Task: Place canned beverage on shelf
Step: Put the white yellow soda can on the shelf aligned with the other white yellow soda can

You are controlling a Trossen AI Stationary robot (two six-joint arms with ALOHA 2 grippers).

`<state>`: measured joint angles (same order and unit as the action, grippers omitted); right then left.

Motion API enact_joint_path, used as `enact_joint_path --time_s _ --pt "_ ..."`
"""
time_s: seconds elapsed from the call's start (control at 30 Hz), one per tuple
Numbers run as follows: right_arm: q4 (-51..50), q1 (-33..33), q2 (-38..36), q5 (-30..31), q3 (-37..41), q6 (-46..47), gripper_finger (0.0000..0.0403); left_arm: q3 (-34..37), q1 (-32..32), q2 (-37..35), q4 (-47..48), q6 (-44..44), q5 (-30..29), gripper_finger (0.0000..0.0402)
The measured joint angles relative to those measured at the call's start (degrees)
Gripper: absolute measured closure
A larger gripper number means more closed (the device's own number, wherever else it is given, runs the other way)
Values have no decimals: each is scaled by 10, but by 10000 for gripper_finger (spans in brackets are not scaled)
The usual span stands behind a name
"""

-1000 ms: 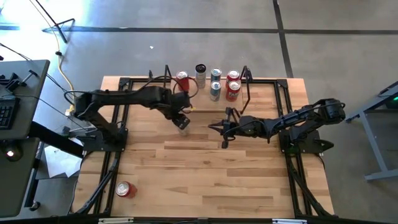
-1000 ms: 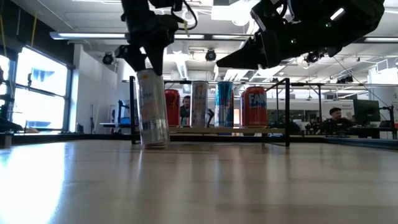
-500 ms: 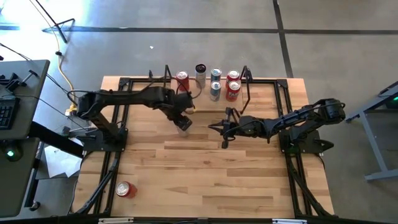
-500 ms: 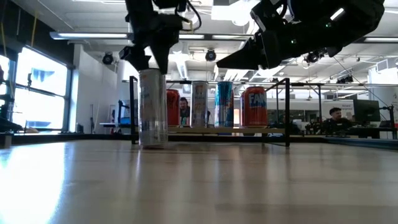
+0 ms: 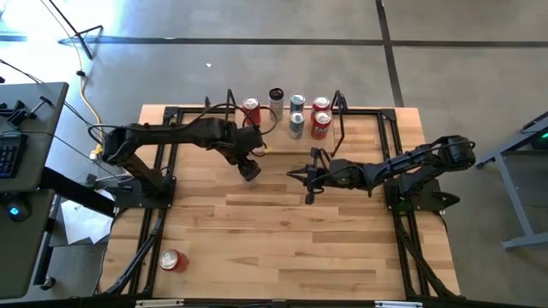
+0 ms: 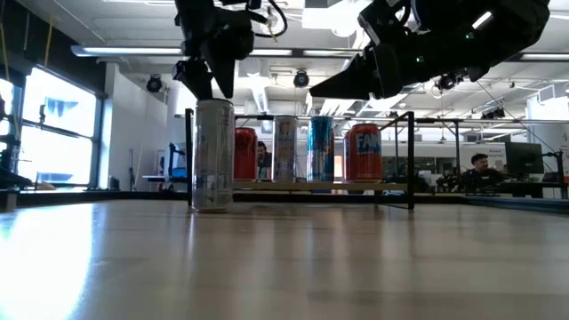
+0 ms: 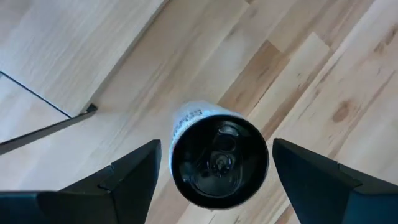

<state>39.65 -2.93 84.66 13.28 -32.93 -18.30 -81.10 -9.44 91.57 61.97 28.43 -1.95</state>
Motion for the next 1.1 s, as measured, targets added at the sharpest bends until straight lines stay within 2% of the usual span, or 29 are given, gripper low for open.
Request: enact_joint_path --time_s 0.1,0.17,0.23,0.33,0.4,0.57,0.77,0.87,0.93,1.1 --pt "2 -3 0 -4 0 8 402 0 6 -14 8 -25 0 103" --pt "7 -5 0 -36 0 11 402 0 11 -28 16 -48 -3 105" --pt "32 -5 11 -87 0 15 402 0 18 -45 16 -68 -23 112" --pt "98 -6 47 -118 0 32 402 5 29 -76 7 -97 -79 136" --pt "119 -6 82 -118 -12 45 402 27 35 -104 -16 -111 -99 161" --pt "120 -6 175 -98 -87 65 402 130 44 -183 -89 -121 -100 247" --pt "111 -6 274 -86 -193 66 402 273 41 -267 -227 -139 -98 345" --pt "85 -6 309 -84 -243 81 402 318 39 -289 -295 -151 -83 384" --pt "65 -6 326 -72 -273 85 402 334 38 -295 -320 -156 -76 397" --pt "-7 -6 336 -7 -315 94 402 347 39 -293 -326 -157 -76 391"
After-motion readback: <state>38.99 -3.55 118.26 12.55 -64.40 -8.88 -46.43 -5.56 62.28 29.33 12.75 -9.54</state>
